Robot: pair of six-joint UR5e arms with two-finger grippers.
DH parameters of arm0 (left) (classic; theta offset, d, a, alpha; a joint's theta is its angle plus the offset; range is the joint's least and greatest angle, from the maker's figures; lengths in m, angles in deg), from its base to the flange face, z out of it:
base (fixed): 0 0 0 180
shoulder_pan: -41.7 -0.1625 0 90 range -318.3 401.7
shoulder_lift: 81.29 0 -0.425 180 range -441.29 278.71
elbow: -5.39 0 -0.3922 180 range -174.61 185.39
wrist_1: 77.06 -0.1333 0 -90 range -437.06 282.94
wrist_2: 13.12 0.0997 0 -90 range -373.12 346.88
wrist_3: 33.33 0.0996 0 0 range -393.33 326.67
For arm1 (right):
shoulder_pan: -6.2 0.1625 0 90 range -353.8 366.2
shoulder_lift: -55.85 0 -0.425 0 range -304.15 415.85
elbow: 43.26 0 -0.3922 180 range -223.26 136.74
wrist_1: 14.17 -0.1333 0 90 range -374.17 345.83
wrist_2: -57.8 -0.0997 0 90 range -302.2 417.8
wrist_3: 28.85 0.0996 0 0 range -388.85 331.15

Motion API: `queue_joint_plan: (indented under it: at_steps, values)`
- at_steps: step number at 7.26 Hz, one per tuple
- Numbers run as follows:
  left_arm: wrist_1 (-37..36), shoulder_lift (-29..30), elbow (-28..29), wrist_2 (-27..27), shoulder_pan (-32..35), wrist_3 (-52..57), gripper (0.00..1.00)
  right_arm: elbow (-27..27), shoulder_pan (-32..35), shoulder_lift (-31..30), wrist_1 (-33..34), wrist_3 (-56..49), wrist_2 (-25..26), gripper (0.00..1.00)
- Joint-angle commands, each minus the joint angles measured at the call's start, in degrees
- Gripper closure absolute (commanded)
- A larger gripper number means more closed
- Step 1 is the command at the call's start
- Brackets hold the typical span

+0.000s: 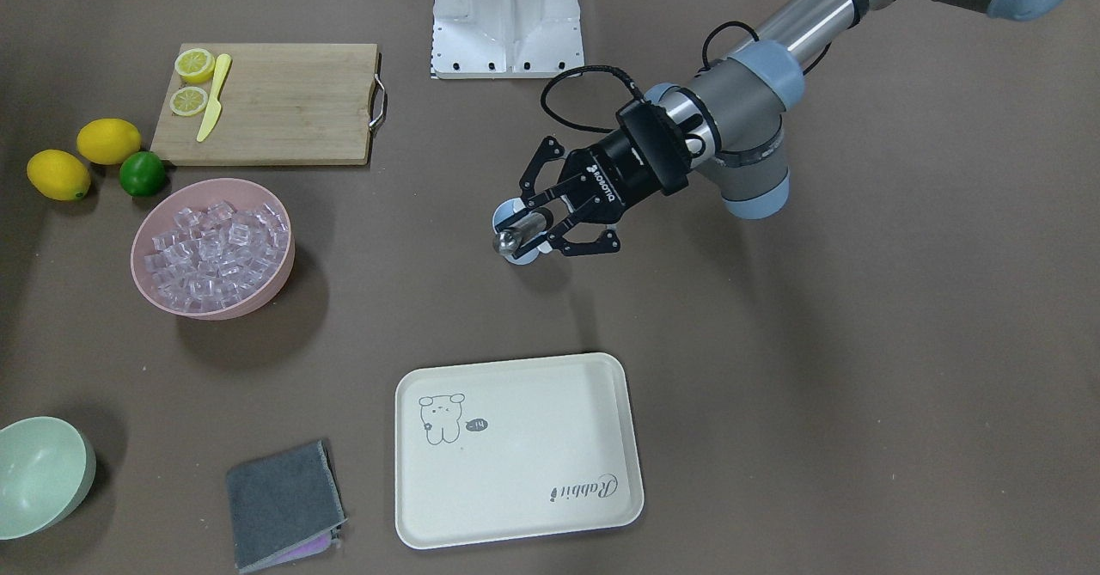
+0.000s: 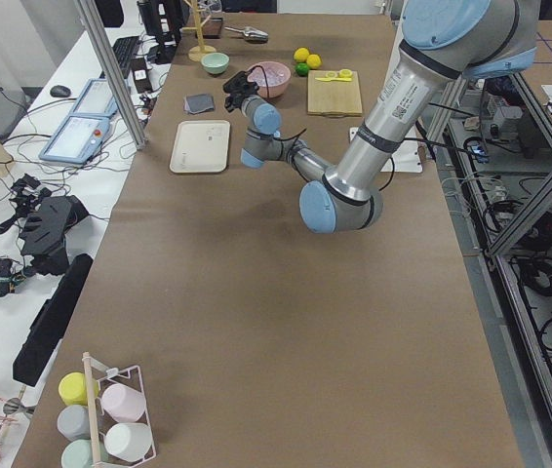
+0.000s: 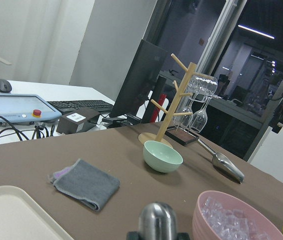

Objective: Mash ice and strawberries in cup
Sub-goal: 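Lift the pestle out of the cup and carry it back with the left gripper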

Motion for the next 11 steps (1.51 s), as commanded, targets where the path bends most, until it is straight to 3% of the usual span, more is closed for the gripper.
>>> queue_joint_plan:
  at_steps: [1, 5, 6, 9, 11]
  values:
    - [-6.58, -7.11, -4.62, -14.12, 9.42, -2.33, 1.0, -0.07, -0.03, 0.0, 0.0, 0.08, 0.03, 0.01]
    - [-9.84, -24.16, -3.94, -40.42, 27.8, -4.98, 1.0, -0.6, -0.03, 0.0, 0.0, 0.08, 0.03, 0.01]
    - [-13.77, -28.98, -3.93, -45.1, 30.98, -4.8, 1.0, -0.69, -0.03, 0.08, 0.0, 0.0, 0.03, 0.01]
    - [-17.13, -37.28, -1.75, -45.24, 33.46, -3.74, 1.0, -0.69, -0.03, 0.17, 0.0, 0.08, -0.06, 0.01]
    - [-18.2, -39.03, 3.79, -37.19, 33.21, -2.26, 1.0, -0.16, 0.06, -0.09, 0.09, 0.08, -0.06, 0.01]
